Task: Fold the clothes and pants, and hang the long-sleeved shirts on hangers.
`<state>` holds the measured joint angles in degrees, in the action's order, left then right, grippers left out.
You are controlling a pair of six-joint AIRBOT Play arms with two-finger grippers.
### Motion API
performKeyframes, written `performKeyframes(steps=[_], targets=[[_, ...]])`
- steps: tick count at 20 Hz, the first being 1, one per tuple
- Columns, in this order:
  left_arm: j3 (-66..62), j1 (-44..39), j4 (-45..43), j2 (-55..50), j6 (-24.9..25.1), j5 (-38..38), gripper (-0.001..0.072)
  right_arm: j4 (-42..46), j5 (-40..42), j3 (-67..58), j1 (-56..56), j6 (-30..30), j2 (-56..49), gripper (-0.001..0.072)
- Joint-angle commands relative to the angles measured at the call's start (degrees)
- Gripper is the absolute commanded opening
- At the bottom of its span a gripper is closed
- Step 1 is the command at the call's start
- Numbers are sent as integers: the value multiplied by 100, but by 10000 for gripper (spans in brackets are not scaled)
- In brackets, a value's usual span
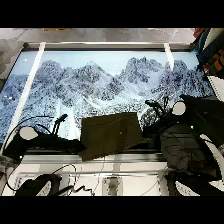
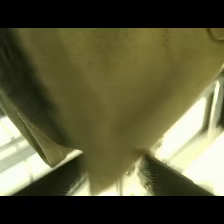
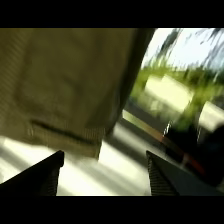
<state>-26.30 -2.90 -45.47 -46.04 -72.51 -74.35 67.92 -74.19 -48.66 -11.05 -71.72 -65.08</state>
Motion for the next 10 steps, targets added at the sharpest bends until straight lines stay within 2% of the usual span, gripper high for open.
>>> performKeyframes(steps=[1,3,5,7,10], targets=[[181,-105,-81,-28,-76,970,700,184,1349,120,-2,-98,-20,574],[181,-105,-85,-28,-76,1207,701,387,1657,48,20,-433,-175,573],[181,-105,-85,-28,-76,1325,700,234,1554,-116,302,-518,-520,573],[181,-105,-85,-31,-76,1379,699,-459,1174,-356,850,-428,-940,573],[181,-105,-85,-31,-76,1379,697,-2323,-57,-627,1814,525,-1593,563]])
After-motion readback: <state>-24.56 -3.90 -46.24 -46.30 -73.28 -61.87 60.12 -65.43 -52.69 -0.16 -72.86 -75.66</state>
